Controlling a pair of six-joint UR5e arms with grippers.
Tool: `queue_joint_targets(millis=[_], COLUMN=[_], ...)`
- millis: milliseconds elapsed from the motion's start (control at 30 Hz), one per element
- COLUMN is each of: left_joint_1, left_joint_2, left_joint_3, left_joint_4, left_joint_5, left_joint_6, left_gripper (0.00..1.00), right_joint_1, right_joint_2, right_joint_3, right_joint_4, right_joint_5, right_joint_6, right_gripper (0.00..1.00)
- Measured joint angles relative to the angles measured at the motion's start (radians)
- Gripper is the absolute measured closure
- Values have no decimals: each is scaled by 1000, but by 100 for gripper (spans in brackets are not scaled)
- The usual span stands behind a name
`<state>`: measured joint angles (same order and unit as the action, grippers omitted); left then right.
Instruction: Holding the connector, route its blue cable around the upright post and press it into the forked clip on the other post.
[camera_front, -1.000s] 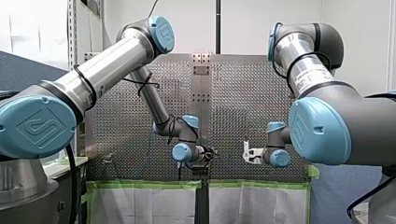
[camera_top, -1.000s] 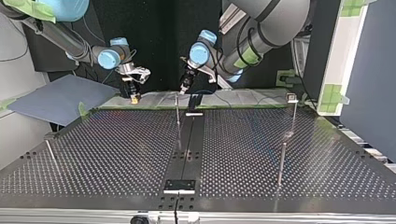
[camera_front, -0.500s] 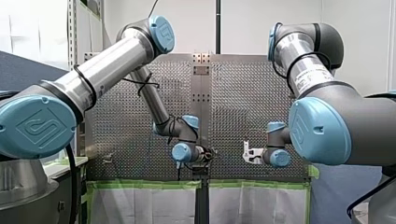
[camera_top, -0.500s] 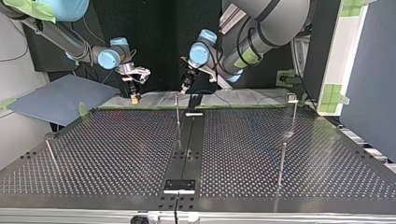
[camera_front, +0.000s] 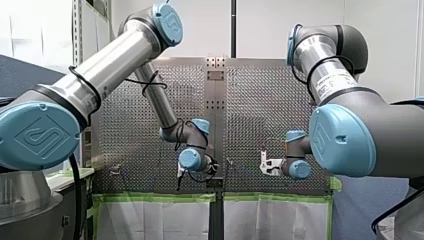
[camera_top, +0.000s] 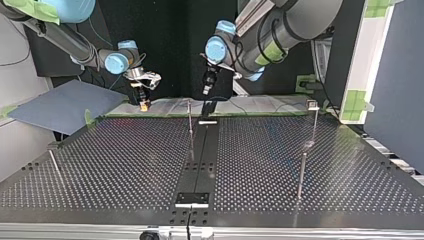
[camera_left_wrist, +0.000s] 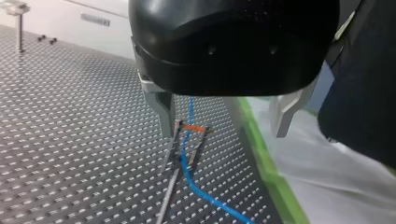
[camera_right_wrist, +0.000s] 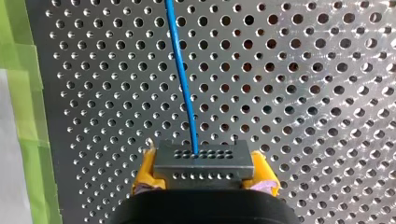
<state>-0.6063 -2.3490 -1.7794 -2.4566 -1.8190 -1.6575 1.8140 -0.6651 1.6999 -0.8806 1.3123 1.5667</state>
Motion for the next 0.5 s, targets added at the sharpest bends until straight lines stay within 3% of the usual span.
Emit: queue_joint_targets(millis=[500], left_joint_1=[-6], left_joint_2=[126], left_joint_3=[-126], left_joint_4=[92], left_joint_5=[-45], left_joint_6=[-84], left_gripper=[0], right_joint_1=[1], right_joint_2=[0], right_joint_3=[0], right_joint_4=[1], right_joint_5=[2], right_joint_6=[2], right_gripper=[100])
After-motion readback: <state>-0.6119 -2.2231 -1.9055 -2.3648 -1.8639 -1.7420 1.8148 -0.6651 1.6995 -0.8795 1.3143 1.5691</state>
